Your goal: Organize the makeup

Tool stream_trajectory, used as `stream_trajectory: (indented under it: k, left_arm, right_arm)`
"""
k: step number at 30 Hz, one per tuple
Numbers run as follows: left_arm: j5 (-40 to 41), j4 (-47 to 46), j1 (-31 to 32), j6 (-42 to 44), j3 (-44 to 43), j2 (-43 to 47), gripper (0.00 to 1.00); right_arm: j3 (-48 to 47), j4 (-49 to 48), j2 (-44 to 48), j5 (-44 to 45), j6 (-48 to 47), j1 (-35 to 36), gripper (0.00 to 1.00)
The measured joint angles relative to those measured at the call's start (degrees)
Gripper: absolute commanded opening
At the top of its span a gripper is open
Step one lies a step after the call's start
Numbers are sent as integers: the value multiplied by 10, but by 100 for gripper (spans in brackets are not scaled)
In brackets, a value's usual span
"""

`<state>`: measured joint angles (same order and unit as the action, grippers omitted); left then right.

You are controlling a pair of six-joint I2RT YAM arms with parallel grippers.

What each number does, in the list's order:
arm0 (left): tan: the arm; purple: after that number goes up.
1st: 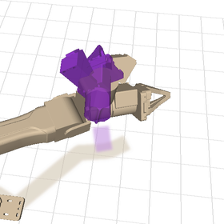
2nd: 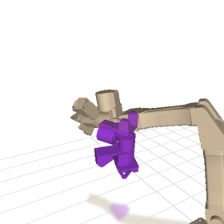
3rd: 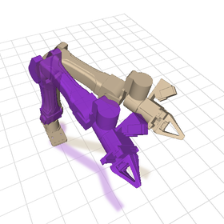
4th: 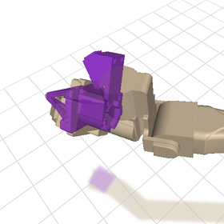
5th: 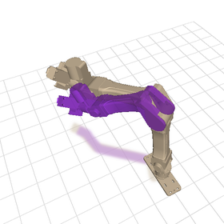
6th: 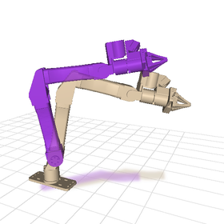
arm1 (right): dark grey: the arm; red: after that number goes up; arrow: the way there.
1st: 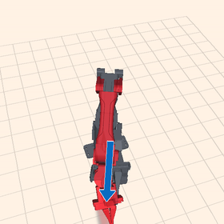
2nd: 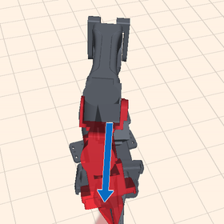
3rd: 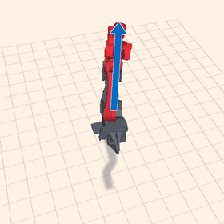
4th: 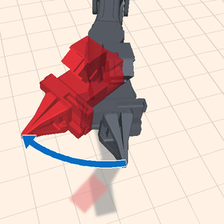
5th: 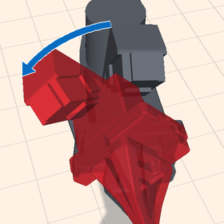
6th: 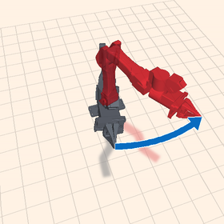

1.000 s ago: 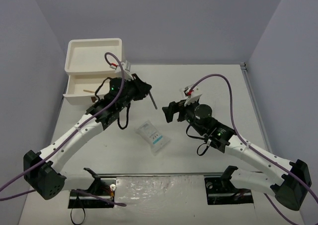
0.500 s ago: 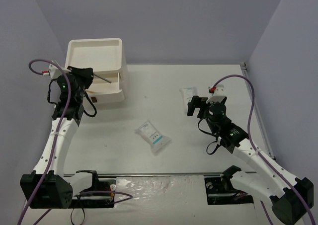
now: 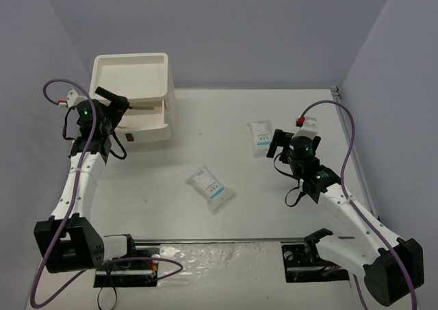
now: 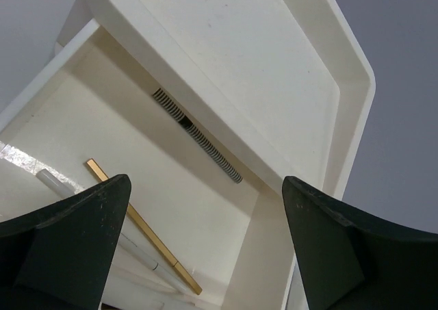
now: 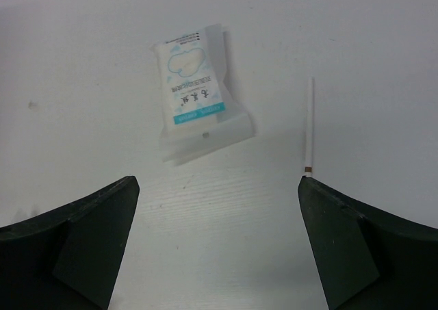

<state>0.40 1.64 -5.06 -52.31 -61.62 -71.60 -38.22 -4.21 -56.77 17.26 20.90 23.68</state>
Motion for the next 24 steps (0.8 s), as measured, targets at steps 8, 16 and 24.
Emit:
stream_trajectory:
  k: [8,16,24]
  left_arm:
    - [-31,132,0,155,-70,79,93]
    - [-108,239,33,280,-21,157,93]
    - [-157,309,98,312,86,208,93]
  right_arm:
    - [1,9,-121,-25,33,-113,97]
    - [-8,7,-241,-38,46,-167,77]
    - [-64,-15,-347,-46,41,-183,52]
